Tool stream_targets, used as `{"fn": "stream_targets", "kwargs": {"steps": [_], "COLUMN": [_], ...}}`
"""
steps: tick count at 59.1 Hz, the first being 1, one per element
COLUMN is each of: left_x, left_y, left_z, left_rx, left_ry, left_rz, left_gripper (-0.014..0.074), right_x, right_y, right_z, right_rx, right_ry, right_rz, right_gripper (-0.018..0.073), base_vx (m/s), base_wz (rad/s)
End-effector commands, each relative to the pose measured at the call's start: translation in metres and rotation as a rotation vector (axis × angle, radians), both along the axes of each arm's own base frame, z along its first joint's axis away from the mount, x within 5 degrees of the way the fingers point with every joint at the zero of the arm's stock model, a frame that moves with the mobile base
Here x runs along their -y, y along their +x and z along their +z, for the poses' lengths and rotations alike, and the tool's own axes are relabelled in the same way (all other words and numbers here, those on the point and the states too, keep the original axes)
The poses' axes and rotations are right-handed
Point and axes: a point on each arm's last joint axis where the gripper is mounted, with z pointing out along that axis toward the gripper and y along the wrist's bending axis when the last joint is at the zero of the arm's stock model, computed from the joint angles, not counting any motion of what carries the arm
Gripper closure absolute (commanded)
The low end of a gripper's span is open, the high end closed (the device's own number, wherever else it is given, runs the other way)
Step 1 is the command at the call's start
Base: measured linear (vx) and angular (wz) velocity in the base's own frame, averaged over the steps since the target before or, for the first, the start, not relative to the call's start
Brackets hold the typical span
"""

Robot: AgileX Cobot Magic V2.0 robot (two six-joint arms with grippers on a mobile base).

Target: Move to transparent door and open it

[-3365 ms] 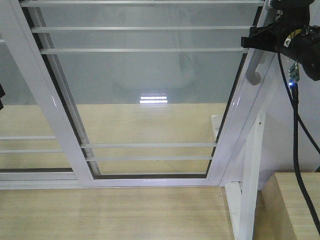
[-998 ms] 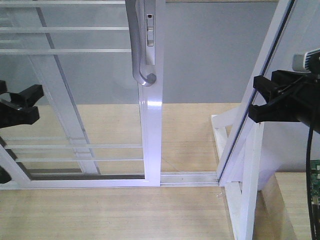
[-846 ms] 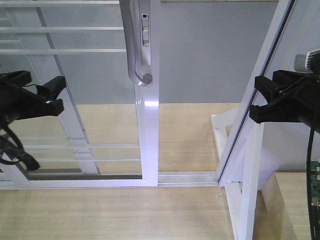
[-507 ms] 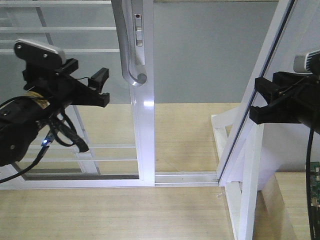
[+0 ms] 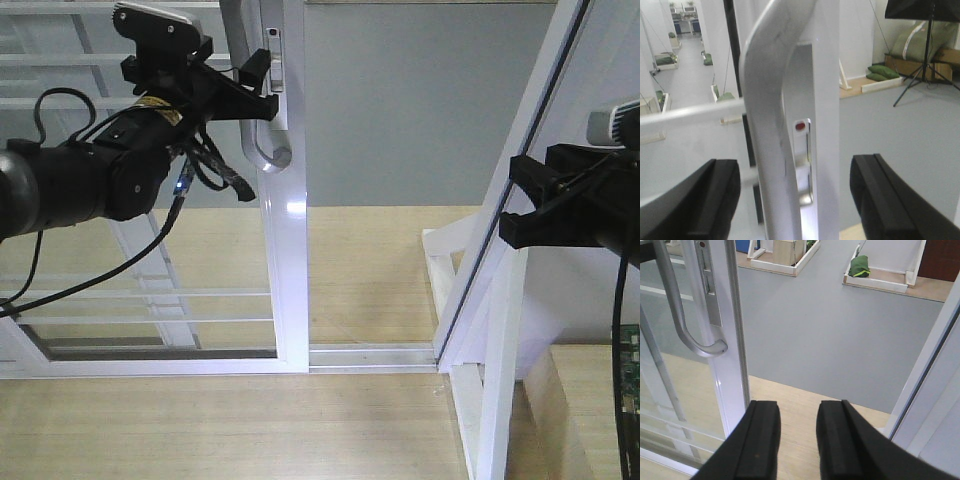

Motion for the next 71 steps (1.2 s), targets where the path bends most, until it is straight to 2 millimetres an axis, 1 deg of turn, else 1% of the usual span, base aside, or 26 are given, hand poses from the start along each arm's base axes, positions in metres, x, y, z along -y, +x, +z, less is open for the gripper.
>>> {"fn": "stream_targets", "kwargs": {"steps": [1, 8, 13, 20, 22, 37, 49, 56, 63, 71], "left_x": [0.003, 0.011, 0.013, 0.008, 0.004, -0.010, -0.013, -0.014, -0.020, -0.036], "left_y": [0.008, 0.026, 0.035, 0.045, 0.047, 0.053, 0.054, 0.052, 0.052, 0.053], "left_z": [0.036, 0.030, 0.024, 0.017, 0.014, 0.011, 0.010, 0.014, 0.021, 0.024], "left_rx": [0.159, 0.164, 0.161, 0.169, 0.160, 0.138, 0.099, 0.094, 0.085, 0.005], "left_ry": [-0.070, -0.081, -0.096, -0.080, -0.087, -0.110, -0.098, -0.096, -0.097, -0.123], "left_rz": [0.014, 0.020, 0.040, 0.091, 0.112, 0.157, 0.156, 0.153, 0.160, 0.198], "left_gripper": [0.0020, 0.0020, 0.0024, 0.0050, 0.0058, 0.0120, 0.0175, 0.0181, 0.0181, 0.0177], "right_x": [-0.001, -0.001, -0.001, 0.001, 0.001, 0.002, 0.002, 0.002, 0.002, 0.002], "right_y": [0.001, 0.000, 0.000, -0.001, -0.001, -0.002, -0.001, -0.001, -0.001, -0.001], "right_z": [0.018, 0.017, 0.016, 0.012, 0.011, 0.008, 0.008, 0.008, 0.008, 0.008], "right_rx": [0.104, 0.092, 0.082, 0.035, 0.024, -0.008, -0.007, -0.006, -0.006, -0.006], "right_ry": [0.031, 0.023, 0.020, 0.001, -0.003, -0.019, -0.018, -0.018, -0.018, -0.018], "right_rz": [0.015, 0.012, 0.010, -0.002, -0.005, -0.012, -0.012, -0.011, -0.011, -0.012], "right_gripper": [0.0278, 0.0278, 0.0278, 0.0278, 0.0278, 0.0278, 0.0278, 0.0278, 0.0278, 0.0278], "base_vx": [0.00, 0.00, 0.00, 0.00, 0.00, 0.00, 0.00, 0.00, 0.00, 0.00], "base_wz": [0.00, 0.00, 0.00, 0.00, 0.00, 0.00, 0.00, 0.00, 0.00, 0.00]}}
